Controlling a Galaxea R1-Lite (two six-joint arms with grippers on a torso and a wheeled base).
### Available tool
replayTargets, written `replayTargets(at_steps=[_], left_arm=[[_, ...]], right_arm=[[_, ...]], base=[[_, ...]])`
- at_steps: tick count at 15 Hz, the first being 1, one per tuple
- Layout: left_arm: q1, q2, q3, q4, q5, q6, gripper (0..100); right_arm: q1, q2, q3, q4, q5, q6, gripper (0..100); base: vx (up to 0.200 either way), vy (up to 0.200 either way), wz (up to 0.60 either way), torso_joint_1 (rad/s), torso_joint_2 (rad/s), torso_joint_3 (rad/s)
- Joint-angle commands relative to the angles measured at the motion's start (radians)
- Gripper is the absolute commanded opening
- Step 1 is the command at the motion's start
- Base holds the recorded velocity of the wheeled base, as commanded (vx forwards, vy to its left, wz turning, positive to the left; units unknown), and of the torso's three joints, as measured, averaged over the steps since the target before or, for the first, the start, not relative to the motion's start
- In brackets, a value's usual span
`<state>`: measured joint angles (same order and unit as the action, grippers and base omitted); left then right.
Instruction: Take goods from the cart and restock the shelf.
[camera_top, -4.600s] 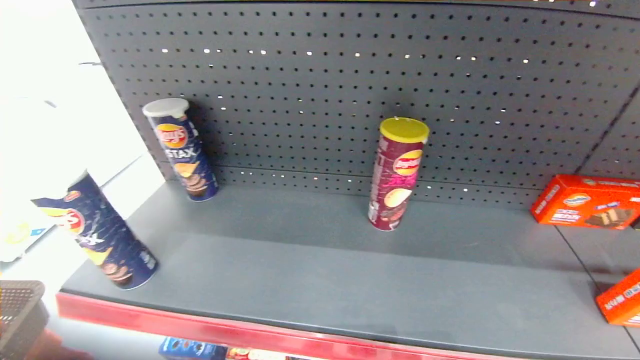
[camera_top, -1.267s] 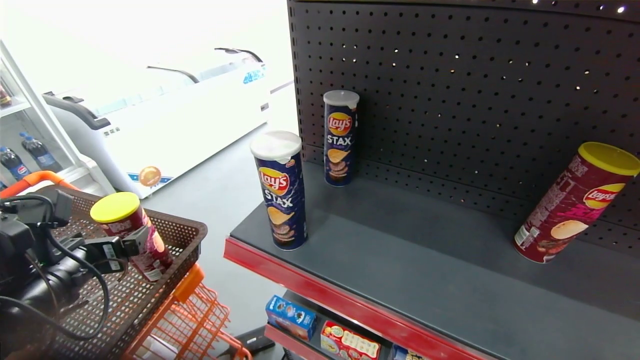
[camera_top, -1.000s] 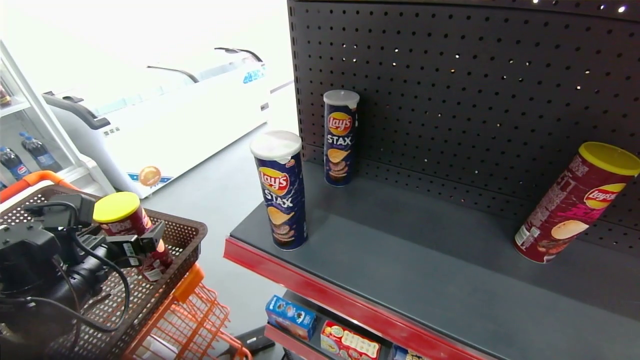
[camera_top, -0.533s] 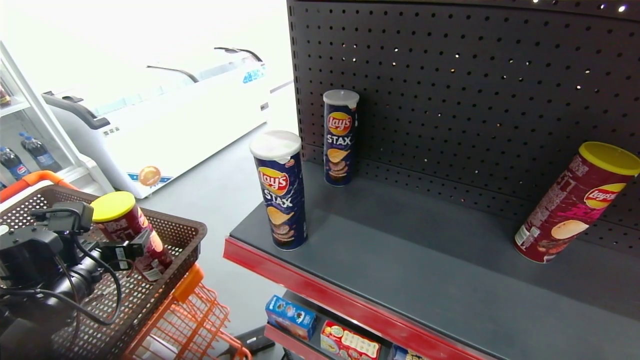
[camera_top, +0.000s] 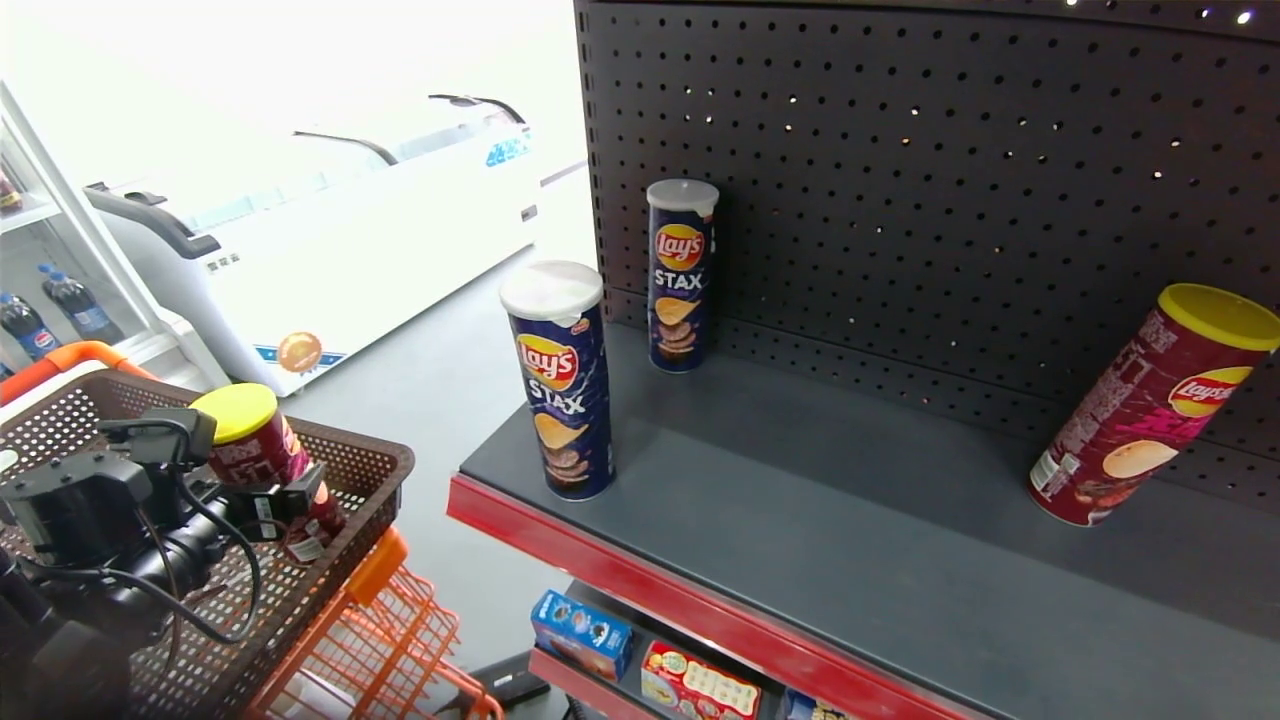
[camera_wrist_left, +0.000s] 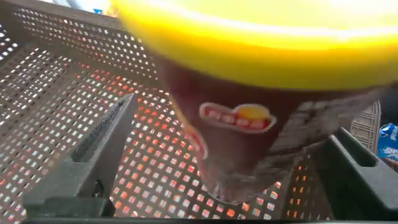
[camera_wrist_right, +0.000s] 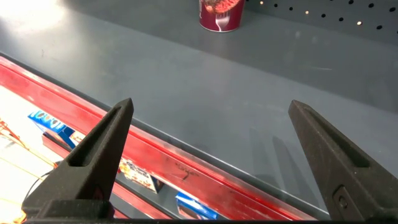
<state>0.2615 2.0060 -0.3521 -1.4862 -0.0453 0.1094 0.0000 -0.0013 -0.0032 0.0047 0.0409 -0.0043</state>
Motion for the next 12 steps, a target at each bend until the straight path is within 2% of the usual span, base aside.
replayTargets(at_steps=[1, 11, 12], left_arm=[[-0.011, 0.036, -0.021, -0.003, -0.004, 0.001, 100], [-0.015, 0.12, -0.088, -0.055, -0.004, 0.003, 100], [-0.018, 0.12, -0.091, -0.06, -0.002, 0.003, 0]], right_arm=[[0.0, 0.001, 0.0, 0.0, 0.001, 0.0, 100], [0.0, 0.001, 0.0, 0.0, 0.001, 0.0, 100], [0.0, 0.001, 0.0, 0.0, 0.001, 0.0, 100]], base=[[0.0, 0.0, 0.0, 0.0, 0.0, 0.0], [0.0, 0.0, 0.0, 0.0, 0.0, 0.0], [0.0, 0.0, 0.0, 0.0, 0.0, 0.0]])
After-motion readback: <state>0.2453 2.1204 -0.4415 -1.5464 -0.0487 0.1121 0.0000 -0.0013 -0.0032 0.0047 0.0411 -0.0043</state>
